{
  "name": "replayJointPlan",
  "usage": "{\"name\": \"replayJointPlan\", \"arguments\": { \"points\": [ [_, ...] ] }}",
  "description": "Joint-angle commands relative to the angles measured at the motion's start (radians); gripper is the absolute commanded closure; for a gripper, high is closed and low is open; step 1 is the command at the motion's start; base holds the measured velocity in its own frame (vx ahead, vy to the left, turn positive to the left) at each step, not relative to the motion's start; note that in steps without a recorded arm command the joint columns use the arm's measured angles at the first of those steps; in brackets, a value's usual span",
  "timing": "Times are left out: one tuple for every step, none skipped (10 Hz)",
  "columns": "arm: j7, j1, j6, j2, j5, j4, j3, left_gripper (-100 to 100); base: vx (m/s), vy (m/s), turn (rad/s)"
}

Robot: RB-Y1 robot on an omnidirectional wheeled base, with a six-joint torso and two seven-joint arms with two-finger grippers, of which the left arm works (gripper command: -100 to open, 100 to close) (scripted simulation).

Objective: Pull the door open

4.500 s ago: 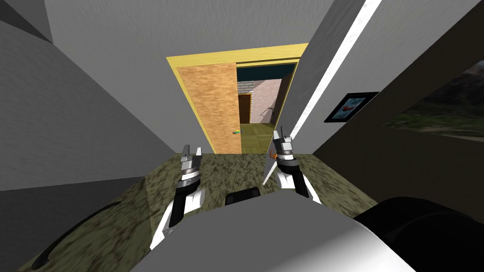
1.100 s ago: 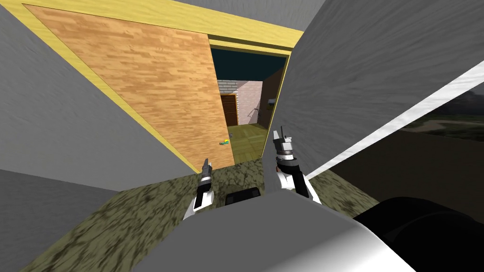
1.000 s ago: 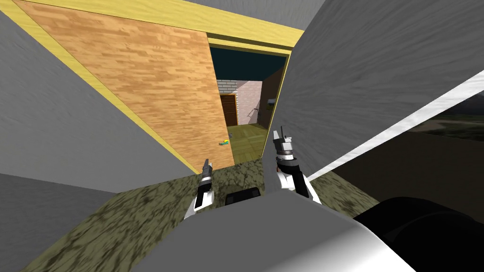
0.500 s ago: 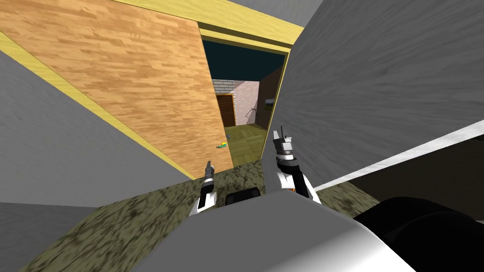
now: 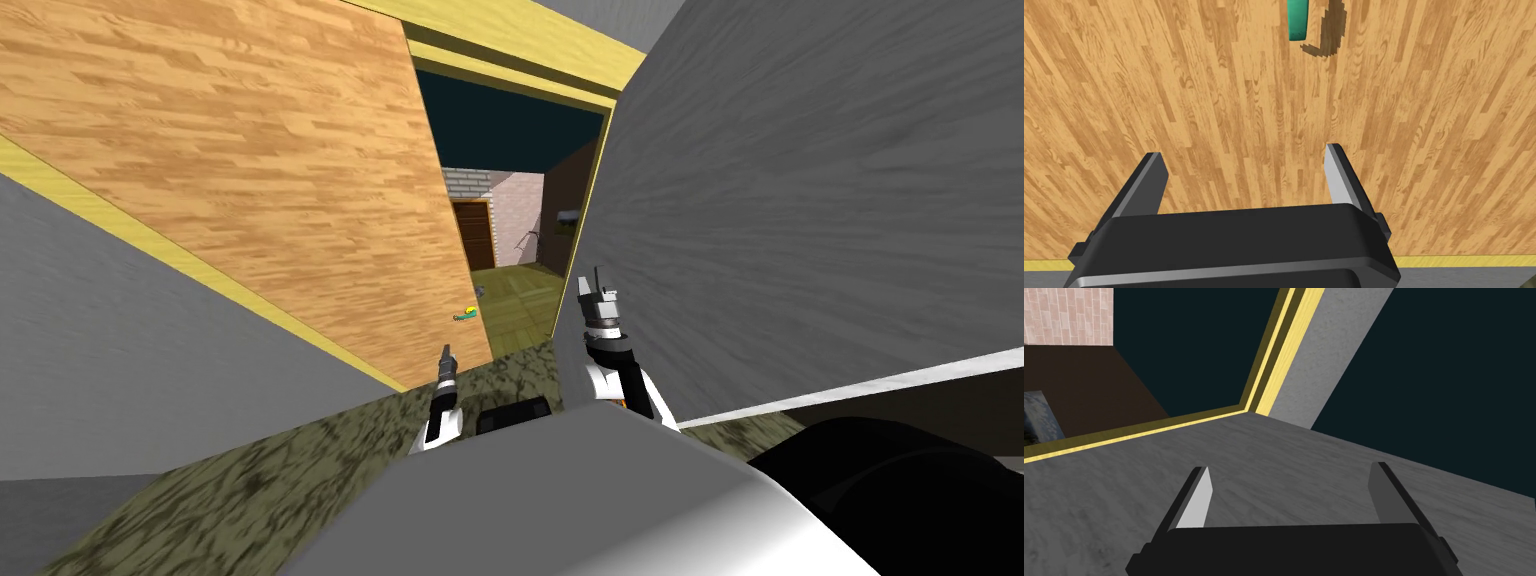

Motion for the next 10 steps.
{"name": "replayJointPlan", "arguments": {
  "points": [
    [-0.005,-0.011,-0.005,-0.009,0.002,0.033,0.003,-100,0.185,0.021,-0.064],
    [-0.009,-0.018,-0.01,-0.018,0.003,0.059,0.005,-100,0.175,-0.005,-0.069],
    [-0.012,-0.024,-0.014,-0.025,0.005,0.078,0.007,-100,0.188,0.001,-0.047],
    [-0.015,-0.03,-0.017,-0.033,0.006,0.098,0.008,-100,0.218,0.005,-0.056],
    [-0.016,-0.033,-0.019,-0.037,0.006,0.109,0.009,-100,0.212,-0.001,-0.027],
    [-0.019,-0.038,-0.022,-0.044,0.007,0.125,0.01,-100,0.208,-0.034,-0.025],
    [-0.019,-0.037,-0.022,-0.041,0.007,0.12,0.01,-100,0.094,-0.021,0.0],
    [-0.017,-0.04,-0.023,-0.027,0.007,0.124,0.012,-100,-0.088,0.021,-0.052],
    [-0.016,-0.04,-0.023,-0.021,0.008,0.125,0.013,-100,-0.186,0.064,-0.081],
    [-0.014,-0.041,-0.023,-0.014,0.008,0.126,0.014,-100,-0.197,0.076,-0.054]
  ]
}}
